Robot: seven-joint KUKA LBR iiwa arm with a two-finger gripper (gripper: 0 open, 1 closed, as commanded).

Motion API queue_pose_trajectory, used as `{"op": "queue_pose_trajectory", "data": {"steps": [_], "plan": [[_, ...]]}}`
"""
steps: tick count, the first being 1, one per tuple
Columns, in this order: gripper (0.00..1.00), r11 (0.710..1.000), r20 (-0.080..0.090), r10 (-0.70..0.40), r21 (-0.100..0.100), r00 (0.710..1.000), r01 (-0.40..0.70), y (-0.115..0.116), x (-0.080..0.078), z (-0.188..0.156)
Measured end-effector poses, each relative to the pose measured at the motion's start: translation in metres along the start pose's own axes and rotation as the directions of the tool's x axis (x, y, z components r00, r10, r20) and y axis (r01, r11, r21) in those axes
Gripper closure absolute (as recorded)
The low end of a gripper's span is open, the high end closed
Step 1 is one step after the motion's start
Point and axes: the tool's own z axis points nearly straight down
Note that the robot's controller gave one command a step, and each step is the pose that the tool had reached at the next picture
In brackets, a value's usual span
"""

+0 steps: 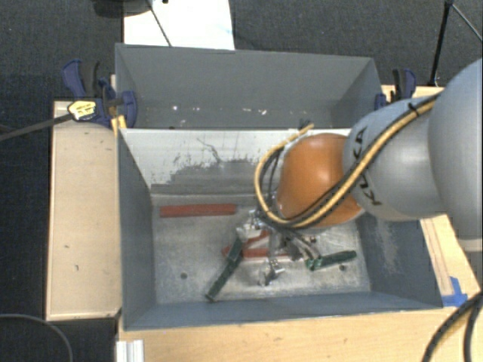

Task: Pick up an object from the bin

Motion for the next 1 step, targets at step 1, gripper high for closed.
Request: {"op": "queue_pose_trajectory", "data": {"steps": [1], "plan": [[1.00, 1.000, 0.003, 0.005, 0.001, 1.000, -0.005, -0.0006, 0.0013, 0.0080]]}}
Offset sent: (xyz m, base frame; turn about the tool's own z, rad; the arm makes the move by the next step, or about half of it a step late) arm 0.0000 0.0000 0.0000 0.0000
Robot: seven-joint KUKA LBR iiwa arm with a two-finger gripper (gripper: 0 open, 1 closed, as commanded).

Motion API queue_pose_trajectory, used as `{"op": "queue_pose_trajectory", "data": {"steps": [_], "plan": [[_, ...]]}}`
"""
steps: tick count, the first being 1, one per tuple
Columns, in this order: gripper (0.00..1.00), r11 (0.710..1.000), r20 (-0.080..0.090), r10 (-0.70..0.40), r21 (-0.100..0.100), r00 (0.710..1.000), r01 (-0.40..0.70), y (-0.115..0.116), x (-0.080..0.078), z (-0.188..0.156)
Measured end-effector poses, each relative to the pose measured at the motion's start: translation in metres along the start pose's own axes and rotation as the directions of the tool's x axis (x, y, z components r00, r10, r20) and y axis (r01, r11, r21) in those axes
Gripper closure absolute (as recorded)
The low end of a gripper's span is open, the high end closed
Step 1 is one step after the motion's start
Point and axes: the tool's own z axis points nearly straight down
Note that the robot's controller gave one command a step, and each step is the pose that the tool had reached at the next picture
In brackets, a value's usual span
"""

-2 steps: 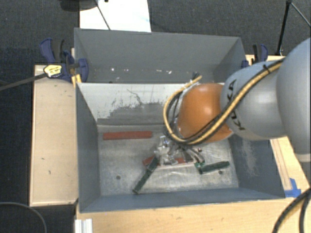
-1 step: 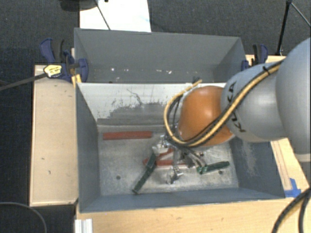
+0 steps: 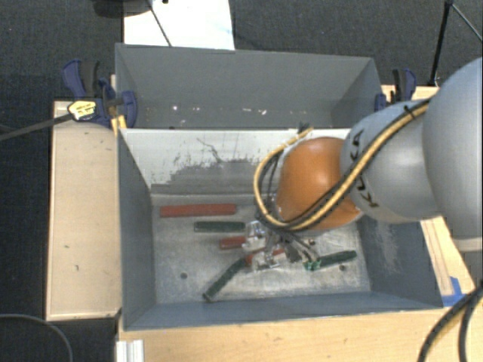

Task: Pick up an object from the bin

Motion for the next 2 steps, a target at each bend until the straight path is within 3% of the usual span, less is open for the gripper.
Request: {"op": "queue_pose_trajectory", "data": {"steps": [1, 2], "plan": [[1.00, 1.000, 0.000, 0.001, 0.000, 1.000, -0.001, 0.000, 0.000, 0.000], [1.00, 0.996, -0.009, -0.088, 0.000, 0.996, 0.088, -0.020, -0.021, -0.192]]}}
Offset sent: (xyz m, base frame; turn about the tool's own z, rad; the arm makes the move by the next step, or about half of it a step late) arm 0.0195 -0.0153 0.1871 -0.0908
